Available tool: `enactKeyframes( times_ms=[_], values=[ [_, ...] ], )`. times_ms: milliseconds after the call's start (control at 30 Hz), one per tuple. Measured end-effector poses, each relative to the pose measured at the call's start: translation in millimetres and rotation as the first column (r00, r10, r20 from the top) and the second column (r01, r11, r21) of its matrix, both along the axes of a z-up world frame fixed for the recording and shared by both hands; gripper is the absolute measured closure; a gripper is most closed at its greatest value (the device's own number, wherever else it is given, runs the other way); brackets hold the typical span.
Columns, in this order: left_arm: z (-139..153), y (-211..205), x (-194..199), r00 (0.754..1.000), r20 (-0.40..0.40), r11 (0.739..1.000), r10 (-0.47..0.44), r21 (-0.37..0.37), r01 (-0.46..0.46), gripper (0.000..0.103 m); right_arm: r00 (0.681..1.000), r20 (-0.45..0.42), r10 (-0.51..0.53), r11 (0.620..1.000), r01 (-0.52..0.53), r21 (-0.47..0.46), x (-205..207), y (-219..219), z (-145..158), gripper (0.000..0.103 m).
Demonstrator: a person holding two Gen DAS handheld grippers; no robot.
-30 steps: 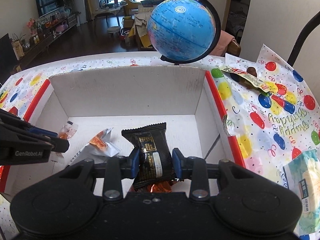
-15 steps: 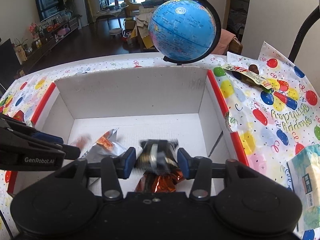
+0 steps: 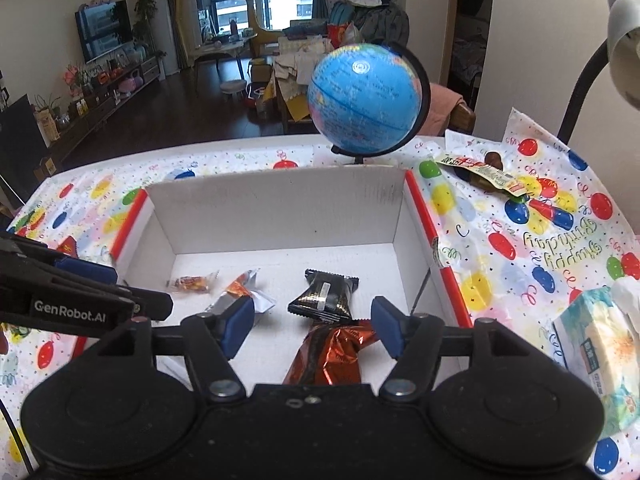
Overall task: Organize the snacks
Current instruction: 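Open both grippers to release the candy packet and black snack in the box, then move both grippers back over the snack pile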
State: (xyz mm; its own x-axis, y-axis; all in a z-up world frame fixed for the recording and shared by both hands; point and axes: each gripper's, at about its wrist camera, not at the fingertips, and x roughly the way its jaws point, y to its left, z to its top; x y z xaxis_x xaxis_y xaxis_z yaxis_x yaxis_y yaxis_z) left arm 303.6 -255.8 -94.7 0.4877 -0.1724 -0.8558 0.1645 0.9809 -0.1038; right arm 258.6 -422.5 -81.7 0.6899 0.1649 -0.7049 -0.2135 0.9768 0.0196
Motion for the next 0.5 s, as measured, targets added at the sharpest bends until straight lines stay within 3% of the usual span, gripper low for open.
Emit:
enactKeyframes(
  times_ms=[133, 500],
  values=[
    [14, 6, -17, 0.999, 0.037, 1.0, -0.009, -0.012, 0.01, 0.031, 1.0, 0.029, -0.009, 1.0, 0.008, 0.008, -14, 5, 11, 0.03],
    [47, 44, -65, 0.993, 0.118, 0.999, -0.009, -0.046, 0.015, 0.031, 0.994, 0.107, -0.008, 0.999, 0.004, 0.041, -59, 30, 43, 0.009]
  ],
)
